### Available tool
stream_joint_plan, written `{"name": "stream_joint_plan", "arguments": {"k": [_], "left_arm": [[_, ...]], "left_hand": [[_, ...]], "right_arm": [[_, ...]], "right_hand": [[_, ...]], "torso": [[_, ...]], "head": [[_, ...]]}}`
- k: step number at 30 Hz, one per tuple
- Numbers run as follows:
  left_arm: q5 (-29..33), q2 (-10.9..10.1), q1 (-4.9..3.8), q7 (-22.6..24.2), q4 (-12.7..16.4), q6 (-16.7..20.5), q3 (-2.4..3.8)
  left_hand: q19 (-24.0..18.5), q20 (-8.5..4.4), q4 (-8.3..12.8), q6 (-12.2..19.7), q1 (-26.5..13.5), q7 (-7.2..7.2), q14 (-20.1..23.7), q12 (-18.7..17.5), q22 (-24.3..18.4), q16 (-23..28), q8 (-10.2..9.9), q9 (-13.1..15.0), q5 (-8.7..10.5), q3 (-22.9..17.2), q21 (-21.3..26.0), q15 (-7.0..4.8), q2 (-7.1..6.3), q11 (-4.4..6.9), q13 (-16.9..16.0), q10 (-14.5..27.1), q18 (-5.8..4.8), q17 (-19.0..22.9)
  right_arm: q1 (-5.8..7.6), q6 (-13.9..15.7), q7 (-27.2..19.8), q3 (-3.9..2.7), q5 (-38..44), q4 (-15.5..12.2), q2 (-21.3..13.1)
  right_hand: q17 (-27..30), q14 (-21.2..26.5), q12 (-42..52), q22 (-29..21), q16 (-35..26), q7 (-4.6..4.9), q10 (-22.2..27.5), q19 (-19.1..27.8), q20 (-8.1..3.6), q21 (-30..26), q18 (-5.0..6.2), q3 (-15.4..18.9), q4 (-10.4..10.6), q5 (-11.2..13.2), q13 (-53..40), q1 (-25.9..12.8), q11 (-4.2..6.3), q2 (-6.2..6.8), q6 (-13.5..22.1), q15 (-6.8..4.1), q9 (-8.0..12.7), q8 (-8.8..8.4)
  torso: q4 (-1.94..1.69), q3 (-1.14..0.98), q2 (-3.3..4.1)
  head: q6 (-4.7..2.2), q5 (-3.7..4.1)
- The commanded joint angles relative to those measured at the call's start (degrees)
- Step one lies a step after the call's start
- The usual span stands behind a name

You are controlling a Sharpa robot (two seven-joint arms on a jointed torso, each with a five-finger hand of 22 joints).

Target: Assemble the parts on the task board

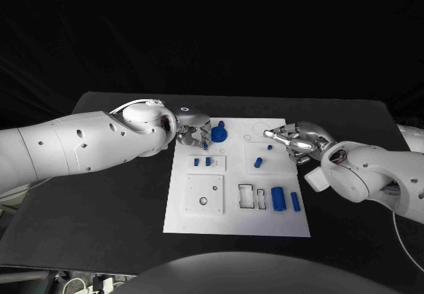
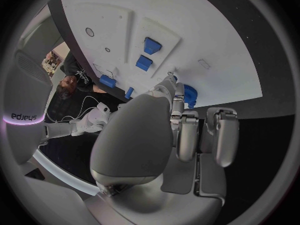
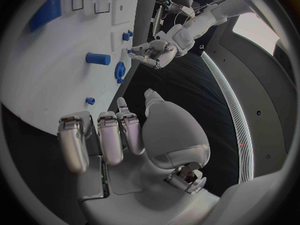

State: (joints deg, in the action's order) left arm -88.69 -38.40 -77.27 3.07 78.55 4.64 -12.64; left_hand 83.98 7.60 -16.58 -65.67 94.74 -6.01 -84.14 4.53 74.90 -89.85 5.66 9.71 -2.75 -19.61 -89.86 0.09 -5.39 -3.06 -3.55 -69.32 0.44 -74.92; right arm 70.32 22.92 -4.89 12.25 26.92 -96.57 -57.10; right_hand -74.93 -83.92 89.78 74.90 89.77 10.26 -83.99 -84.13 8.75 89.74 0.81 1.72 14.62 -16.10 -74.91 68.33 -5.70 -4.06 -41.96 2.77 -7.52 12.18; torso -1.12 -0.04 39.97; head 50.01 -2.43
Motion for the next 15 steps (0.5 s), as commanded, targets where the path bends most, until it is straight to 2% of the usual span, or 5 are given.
{"name": "stream_joint_plan", "arguments": {"k": [1, 5, 9, 15], "left_arm": [[-0.10, 0.12, 0.01, 0.26, -0.02, -1.68, 0.01], [-0.09, 0.15, 0.01, 0.34, -0.22, -2.09, 0.01], [-0.09, 0.11, 0.02, 0.24, -0.29, -2.36, 0.01], [-0.08, 0.09, 0.02, 0.06, -0.27, -3.14, 0.00]], "left_hand": [[6.02, -0.46, -0.04, 0.31, -0.13, -0.05, -5.86, -0.18, 15.10, -0.15, 0.14, 0.04, -0.23, -0.42, -0.14, 0.23, 0.48, -0.20, 0.08, 0.20, -0.44, -15.08], [6.02, -0.46, -0.04, 0.31, -0.13, -0.05, -5.86, -0.19, 15.10, -0.15, 0.14, 0.04, -0.23, -0.42, -0.14, 0.23, 0.49, -0.20, 0.07, 0.19, -0.44, -15.08], [6.02, -0.46, -0.07, 0.33, -0.17, -0.07, -5.86, -0.21, 15.10, -0.15, 0.12, 0.03, -0.22, -0.45, -0.14, 0.24, 0.52, -0.24, 0.07, 0.17, -0.44, -15.08], [6.02, -0.46, -0.07, 0.33, -0.18, -0.07, -5.86, -0.22, 15.10, -0.15, 0.12, 0.03, -0.22, -0.45, -0.14, 0.24, 0.52, -0.24, 0.06, 0.16, -0.44, -15.08]], "right_arm": [[-0.05, -0.69, -0.09, 0.01, 0.18, -0.09, -0.06], [-0.05, -0.67, -0.08, 0.01, 0.17, -0.07, -0.11], [-0.05, -0.75, -0.02, 0.01, 0.18, -0.12, -0.10], [-0.05, -0.75, 0.02, 0.01, 0.17, -0.12, -0.07]], "right_hand": [[-15.07, -6.08, 0.22, 15.10, 0.23, 0.06, -6.01, -5.87, 0.46, 0.26, -0.81, 0.25, -0.21, -0.14, -15.09, 0.57, -0.49, -0.17, -0.23, 0.29, 0.00, -0.10], [-15.07, -6.08, 0.22, 15.10, 0.23, 0.06, -6.01, -5.87, 0.46, 0.26, -0.81, 0.25, -0.21, -0.14, -15.09, 0.57, -0.49, -0.17, -0.23, 0.29, 0.00, -0.10], [-15.07, -6.08, 0.22, 15.10, 0.23, 0.06, -6.01, -5.87, 0.46, 0.26, -0.81, 0.25, -0.21, -0.14, -15.09, 0.57, -0.49, -0.17, -0.23, 0.29, 0.00, -0.10], [-15.07, -6.08, 0.22, 15.10, 0.23, 0.06, -6.01, -5.87, 0.46, 0.26, -0.81, 0.25, -0.21, -0.14, -15.09, 0.57, -0.49, -0.17, -0.23, 0.29, 0.00, -0.10]], "torso": [[-0.01, -0.01, -0.01], [-0.08, 0.00, -0.01], [0.00, -0.05, 0.06], [-0.11, -0.01, -0.06]], "head": [[-0.01, -0.01], [-0.01, 0.05], [-0.01, -0.30], [-0.01, -0.19]]}}
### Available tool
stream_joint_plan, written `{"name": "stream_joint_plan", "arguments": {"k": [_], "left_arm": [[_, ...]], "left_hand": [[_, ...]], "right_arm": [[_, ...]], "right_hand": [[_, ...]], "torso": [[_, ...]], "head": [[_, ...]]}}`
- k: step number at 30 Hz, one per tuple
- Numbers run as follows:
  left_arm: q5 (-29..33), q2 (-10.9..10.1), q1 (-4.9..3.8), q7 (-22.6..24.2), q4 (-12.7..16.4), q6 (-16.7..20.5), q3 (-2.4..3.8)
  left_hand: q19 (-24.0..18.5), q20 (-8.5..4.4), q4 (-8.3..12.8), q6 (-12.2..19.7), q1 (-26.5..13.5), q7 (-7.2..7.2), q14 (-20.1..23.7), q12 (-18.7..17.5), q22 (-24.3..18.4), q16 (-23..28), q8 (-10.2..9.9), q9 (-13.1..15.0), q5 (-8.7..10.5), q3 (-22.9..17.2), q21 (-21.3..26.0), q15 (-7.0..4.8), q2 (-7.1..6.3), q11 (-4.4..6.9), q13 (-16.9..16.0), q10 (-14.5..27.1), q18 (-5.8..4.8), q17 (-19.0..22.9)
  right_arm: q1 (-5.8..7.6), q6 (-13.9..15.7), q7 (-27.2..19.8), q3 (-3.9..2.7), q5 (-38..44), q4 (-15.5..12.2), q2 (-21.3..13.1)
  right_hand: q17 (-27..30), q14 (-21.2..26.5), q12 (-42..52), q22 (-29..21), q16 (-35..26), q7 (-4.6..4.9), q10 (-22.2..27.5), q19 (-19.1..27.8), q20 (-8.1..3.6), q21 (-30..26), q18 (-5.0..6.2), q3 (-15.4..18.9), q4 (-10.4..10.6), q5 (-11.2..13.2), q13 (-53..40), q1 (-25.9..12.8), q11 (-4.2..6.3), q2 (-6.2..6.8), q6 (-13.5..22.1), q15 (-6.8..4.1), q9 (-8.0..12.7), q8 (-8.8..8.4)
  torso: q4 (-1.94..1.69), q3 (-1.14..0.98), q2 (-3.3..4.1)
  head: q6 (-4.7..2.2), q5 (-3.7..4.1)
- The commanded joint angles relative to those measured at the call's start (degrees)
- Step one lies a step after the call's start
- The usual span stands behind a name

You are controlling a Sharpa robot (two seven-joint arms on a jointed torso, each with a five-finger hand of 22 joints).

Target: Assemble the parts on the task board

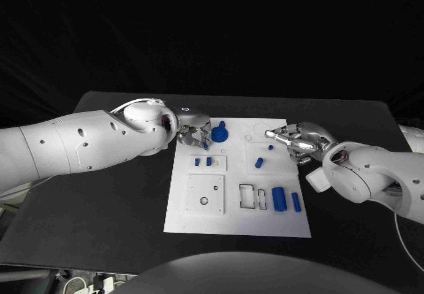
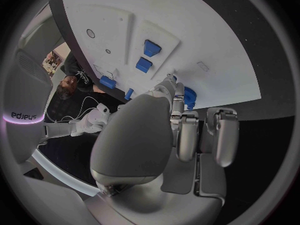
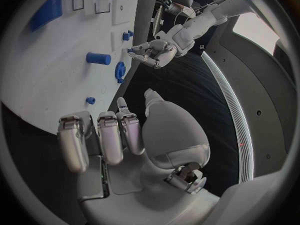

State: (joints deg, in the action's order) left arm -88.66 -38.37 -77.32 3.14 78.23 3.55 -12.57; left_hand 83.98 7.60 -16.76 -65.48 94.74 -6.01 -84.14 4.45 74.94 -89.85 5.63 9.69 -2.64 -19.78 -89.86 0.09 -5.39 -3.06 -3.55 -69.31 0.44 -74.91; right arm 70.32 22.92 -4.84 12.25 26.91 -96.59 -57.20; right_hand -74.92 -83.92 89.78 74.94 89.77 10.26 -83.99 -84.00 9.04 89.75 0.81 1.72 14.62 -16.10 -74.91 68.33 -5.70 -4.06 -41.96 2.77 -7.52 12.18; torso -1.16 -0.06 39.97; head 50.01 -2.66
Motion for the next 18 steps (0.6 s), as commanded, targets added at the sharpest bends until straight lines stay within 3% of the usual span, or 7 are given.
{"name": "stream_joint_plan", "arguments": {"k": [1, 18], "left_arm": [[-0.11, 0.04, 0.07, 0.00, 0.05, -2.27, -0.07], [-0.11, 0.37, 0.07, 0.76, -0.38, -2.46, -0.08]], "left_hand": [[6.02, -0.46, 0.10, 0.13, -0.19, -0.07, -5.86, -0.14, 15.06, -0.15, 0.14, 0.06, -0.33, -0.29, -0.14, 0.25, 0.53, -0.24, 0.06, 0.14, -0.44, -15.09], [6.02, -0.46, 0.14, 0.13, -0.16, -0.09, -5.86, -0.19, 15.06, -0.15, 0.12, 0.05, -0.33, -0.39, -0.14, 0.28, 0.58, -0.24, 0.04, 0.06, -0.44, -15.09]], "right_arm": [[-0.05, -0.75, -0.05, 0.01, 0.18, -0.10, 0.04], [-0.05, -0.75, -0.07, 0.01, 0.16, -0.06, 0.10]], "right_hand": [[-15.08, -6.08, 0.22, 15.06, 0.23, 0.06, -6.01, -6.00, 0.18, 0.25, -0.81, 0.25, -0.21, -0.14, -15.09, 0.57, -0.49, -0.17, -0.23, 0.29, -0.01, -0.10], [-15.08, -6.08, 0.22, 15.06, 0.23, 0.07, -6.01, -6.00, 0.20, 0.25, -0.81, 0.29, -0.22, -0.21, -15.09, 0.59, -0.50, -0.18, -0.23, 0.31, 0.00, -0.12]], "torso": [[-0.03, 0.01, -0.05], [0.02, -0.03, 0.01]], "head": [[-0.01, -0.01], [-0.01, 0.12]]}}
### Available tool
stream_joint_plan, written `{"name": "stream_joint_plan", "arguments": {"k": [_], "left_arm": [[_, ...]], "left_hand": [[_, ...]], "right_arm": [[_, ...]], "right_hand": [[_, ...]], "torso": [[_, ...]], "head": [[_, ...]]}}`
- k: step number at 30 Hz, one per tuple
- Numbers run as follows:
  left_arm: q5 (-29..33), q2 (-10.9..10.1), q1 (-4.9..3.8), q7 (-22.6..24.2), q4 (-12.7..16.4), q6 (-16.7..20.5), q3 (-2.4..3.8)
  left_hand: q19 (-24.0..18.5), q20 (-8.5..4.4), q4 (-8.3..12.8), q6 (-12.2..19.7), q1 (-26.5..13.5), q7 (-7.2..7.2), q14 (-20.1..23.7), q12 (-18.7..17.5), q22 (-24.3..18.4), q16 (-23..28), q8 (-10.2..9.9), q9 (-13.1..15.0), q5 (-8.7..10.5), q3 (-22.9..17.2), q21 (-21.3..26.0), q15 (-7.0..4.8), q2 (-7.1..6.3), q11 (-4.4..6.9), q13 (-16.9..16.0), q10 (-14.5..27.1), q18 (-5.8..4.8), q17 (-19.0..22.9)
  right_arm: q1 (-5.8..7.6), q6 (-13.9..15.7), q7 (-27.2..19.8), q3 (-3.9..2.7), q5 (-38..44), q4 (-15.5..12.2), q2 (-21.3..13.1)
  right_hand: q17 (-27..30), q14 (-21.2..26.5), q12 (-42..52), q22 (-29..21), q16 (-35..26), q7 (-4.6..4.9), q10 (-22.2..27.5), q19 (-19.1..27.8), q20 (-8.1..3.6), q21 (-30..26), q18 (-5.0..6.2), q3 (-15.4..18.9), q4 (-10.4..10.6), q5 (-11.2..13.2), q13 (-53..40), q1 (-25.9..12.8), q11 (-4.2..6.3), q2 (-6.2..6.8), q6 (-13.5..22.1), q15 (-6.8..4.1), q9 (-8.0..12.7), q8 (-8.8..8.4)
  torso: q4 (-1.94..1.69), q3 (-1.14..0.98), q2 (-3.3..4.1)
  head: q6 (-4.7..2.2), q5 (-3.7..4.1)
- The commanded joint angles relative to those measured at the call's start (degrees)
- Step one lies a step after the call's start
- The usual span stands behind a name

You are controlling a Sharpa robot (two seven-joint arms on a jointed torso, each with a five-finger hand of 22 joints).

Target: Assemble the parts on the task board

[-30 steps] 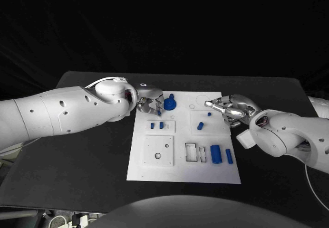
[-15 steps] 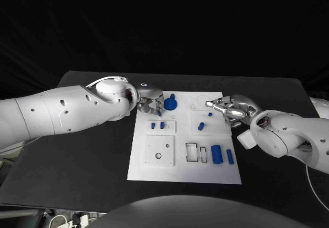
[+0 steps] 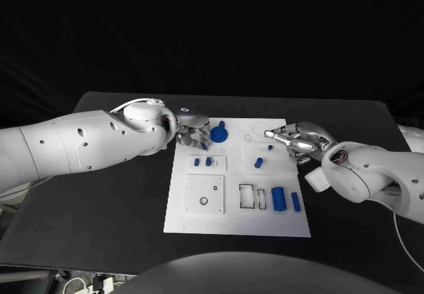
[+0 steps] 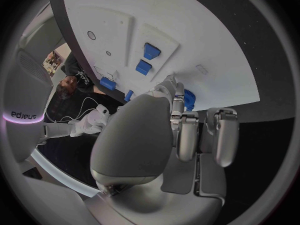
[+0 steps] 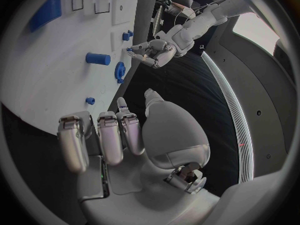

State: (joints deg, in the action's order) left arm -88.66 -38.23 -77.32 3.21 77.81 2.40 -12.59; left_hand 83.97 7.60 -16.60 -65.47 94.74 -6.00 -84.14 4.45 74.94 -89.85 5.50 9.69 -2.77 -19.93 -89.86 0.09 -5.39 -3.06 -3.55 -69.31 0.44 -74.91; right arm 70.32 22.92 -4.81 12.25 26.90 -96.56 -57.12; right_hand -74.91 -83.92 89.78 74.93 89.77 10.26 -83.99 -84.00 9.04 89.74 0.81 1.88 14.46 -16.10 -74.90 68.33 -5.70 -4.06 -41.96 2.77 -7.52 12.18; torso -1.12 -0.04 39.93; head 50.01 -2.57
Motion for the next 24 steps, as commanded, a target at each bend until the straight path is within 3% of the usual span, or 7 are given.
{"name": "stream_joint_plan", "arguments": {"k": [1, 24], "left_arm": [[-0.11, 0.25, 0.07, 0.71, 0.00, -1.34, -0.06], [-0.11, 0.74, 0.11, 0.50, -0.24, -2.73, -0.07]], "left_hand": [[6.03, -0.46, -0.02, 0.11, -0.16, -0.10, -5.86, -0.19, 15.06, -0.15, 0.26, 0.04, -0.20, -0.24, -0.14, 0.28, 0.58, -0.24, 0.05, 0.06, -0.44, -15.09], [6.03, -0.45, 0.02, 0.27, -0.21, -0.19, -5.86, -0.38, 15.06, -0.15, 0.11, -0.02, -0.19, -0.25, -0.14, 0.36, 0.30, -0.34, 0.04, 0.04, -0.44, -15.09]], "right_arm": [[-0.05, -0.75, -0.10, 0.01, 0.17, -0.08, 0.02], [-0.05, -0.76, -0.13, 0.01, 0.19, -0.20, 0.00]], "right_hand": [[-15.09, -6.08, 0.22, 15.07, 0.23, 0.07, -6.01, -6.00, 0.20, 0.26, -0.81, 0.13, -0.06, -0.21, -15.10, 0.59, -0.50, -0.18, -0.23, 0.31, 0.00, -0.12], [-15.09, -6.08, 0.22, 15.07, 0.23, 0.07, -6.01, -6.00, 0.20, 0.26, -0.81, 0.13, -0.06, -0.21, -15.10, 0.59, -0.50, -0.18, -0.23, 0.31, 0.00, -0.12]], "torso": [[-0.02, -0.03, 0.03], [-0.03, 0.00, -0.01]], "head": [[-0.01, 0.04], [-0.01, 0.22]]}}
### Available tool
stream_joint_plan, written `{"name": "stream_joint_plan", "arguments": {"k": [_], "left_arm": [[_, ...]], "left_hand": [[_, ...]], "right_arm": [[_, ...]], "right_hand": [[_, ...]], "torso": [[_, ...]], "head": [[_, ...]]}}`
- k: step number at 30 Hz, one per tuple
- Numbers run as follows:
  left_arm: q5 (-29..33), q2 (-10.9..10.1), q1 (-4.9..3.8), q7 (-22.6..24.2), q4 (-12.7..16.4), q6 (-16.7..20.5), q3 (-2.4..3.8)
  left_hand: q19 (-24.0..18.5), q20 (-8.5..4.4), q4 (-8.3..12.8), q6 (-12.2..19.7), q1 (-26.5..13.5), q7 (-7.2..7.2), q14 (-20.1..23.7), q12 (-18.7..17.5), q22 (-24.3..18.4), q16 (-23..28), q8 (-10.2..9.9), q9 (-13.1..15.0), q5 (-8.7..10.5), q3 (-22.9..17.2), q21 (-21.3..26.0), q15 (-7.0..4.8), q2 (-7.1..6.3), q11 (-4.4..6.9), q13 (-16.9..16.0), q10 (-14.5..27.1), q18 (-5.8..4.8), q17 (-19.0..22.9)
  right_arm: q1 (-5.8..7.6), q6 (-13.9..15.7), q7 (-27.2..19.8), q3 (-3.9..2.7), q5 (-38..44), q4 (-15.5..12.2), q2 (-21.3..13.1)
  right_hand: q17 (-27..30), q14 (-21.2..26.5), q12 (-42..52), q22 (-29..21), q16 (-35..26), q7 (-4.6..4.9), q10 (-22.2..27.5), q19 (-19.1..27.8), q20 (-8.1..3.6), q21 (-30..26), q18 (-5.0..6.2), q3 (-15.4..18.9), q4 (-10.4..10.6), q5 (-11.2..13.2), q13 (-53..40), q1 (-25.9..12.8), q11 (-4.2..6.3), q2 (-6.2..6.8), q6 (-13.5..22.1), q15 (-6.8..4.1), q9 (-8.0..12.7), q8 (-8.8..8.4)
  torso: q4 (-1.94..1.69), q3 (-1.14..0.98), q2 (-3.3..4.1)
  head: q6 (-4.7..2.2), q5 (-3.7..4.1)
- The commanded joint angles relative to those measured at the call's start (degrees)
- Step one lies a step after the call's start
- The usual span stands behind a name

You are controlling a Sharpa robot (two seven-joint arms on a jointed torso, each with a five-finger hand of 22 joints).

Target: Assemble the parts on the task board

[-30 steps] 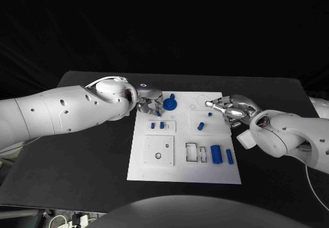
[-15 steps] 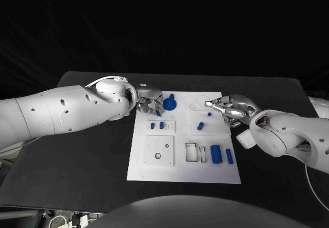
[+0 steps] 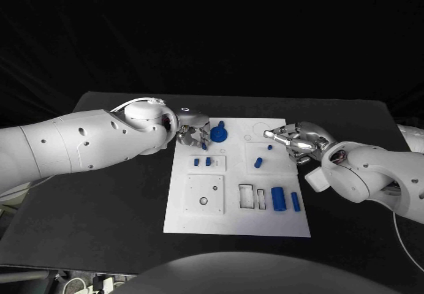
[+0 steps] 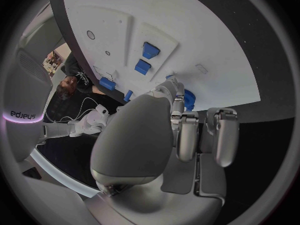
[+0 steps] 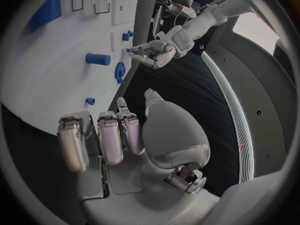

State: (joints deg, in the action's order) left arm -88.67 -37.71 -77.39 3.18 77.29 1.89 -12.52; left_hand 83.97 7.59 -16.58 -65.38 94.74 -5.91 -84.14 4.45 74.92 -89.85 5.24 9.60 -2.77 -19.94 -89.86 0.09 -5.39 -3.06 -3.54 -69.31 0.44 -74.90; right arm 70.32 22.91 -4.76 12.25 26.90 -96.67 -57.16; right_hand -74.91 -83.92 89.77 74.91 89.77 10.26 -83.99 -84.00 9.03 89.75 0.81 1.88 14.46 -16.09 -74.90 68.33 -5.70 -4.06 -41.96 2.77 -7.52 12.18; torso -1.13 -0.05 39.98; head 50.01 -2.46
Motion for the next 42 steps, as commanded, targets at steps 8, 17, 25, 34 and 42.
{"name": "stream_joint_plan", "arguments": {"k": [8, 17, 25, 34, 42], "left_arm": [[-0.09, 0.23, 0.17, 1.03, 0.39, -3.01, -0.14], [-0.09, 0.31, 0.18, 1.16, 0.28, -2.68, -0.14], [0.07, 0.40, 0.21, 1.35, 0.12, -2.54, -0.14], [0.16, 0.51, 0.25, 1.32, 0.04, -3.15, -0.14], [0.18, 0.63, 0.27, 1.41, -0.13, -3.64, -0.15]], "left_hand": [[6.03, -0.45, 0.01, 0.25, -0.21, -0.26, -5.86, -0.44, 15.08, -0.15, 0.32, 0.04, -0.19, -0.26, -0.14, 0.37, 0.25, -0.34, 0.04, 0.08, -0.44, -15.10], [6.03, -0.42, -0.04, 0.83, -0.43, -0.42, -5.86, -0.80, 15.08, -0.15, -0.07, -0.16, -0.19, -0.21, -0.14, 0.52, -0.08, -0.56, 0.07, 0.58, -0.44, -15.10], [6.03, -0.36, -0.05, 1.91, -0.48, -0.75, -5.86, -0.95, 15.08, -0.15, -0.72, -0.57, -0.19, -0.32, -0.14, 0.88, -0.48, -0.96, 0.08, 1.69, -0.44, -15.10], [6.03, -0.31, -0.10, 2.33, -0.65, -0.95, -5.86, -0.94, 15.08, -0.15, -0.96, -0.76, -0.19, -0.37, -0.14, 1.03, -0.56, -1.14, 0.07, 2.11, -0.44, -15.10], [6.03, -0.26, -0.04, 2.59, -0.61, -0.98, -5.86, -0.96, 15.08, -0.15, -1.08, -0.89, -0.19, -0.47, -0.14, 1.11, -0.65, -1.15, 0.08, 2.57, -0.44, -15.10]], "right_arm": [[-0.05, -0.72, -0.15, 0.01, 0.18, -0.06, 0.01], [-0.05, -0.69, -0.13, 0.01, 0.18, -0.07, 0.01], [-0.05, -0.69, -0.11, 0.01, 0.18, -0.03, 0.09], [-0.05, -0.68, -0.15, 0.01, 0.18, 0.05, 0.14], [-0.05, -0.69, -0.16, 0.01, 0.18, 0.07, 0.16]], "right_hand": [[-15.09, -6.08, 0.23, 15.09, 0.23, 0.07, -6.01, -6.00, 0.20, 0.25, -0.81, 0.13, -0.06, -0.21, -15.10, 0.59, -0.50, -0.18, -0.23, 0.31, 0.00, -0.12], [-15.09, -6.08, 0.23, 15.09, 0.23, 0.07, -6.01, -6.00, 0.20, 0.25, -0.81, 0.13, -0.06, -0.21, -15.10, 0.59, -0.50, -0.18, -0.23, 0.31, 0.00, -0.12], [-15.09, -6.08, 0.23, 15.09, 0.23, 0.08, -6.01, -6.00, 0.24, 0.25, -0.81, 0.17, -0.10, -0.29, -15.10, 0.65, -0.53, -0.20, -0.27, 0.33, 0.01, -0.15], [-15.09, -6.08, 0.23, 15.09, 0.23, 0.08, -6.01, -6.00, 0.24, 0.25, -0.81, 0.17, -0.10, -0.29, -15.10, 0.65, -0.53, -0.20, -0.27, 0.33, 0.01, -0.15], [-15.09, -6.08, 0.23, 15.09, 0.23, 0.08, -6.01, -6.00, 0.24, 0.25, -0.81, 0.17, -0.10, -0.29, -15.10, 0.65, -0.53, -0.20, -0.27, 0.33, 0.01, -0.15]], "torso": [[0.02, 0.00, -0.04], [-0.03, 0.00, -0.03], [-0.09, -0.01, -0.06], [0.02, 0.03, -0.06], [-0.02, -0.02, -0.05]], "head": [[-0.01, 0.15], [-0.01, 0.28], [-0.01, 0.28], [-0.01, 0.28], [-0.01, 0.31]]}}
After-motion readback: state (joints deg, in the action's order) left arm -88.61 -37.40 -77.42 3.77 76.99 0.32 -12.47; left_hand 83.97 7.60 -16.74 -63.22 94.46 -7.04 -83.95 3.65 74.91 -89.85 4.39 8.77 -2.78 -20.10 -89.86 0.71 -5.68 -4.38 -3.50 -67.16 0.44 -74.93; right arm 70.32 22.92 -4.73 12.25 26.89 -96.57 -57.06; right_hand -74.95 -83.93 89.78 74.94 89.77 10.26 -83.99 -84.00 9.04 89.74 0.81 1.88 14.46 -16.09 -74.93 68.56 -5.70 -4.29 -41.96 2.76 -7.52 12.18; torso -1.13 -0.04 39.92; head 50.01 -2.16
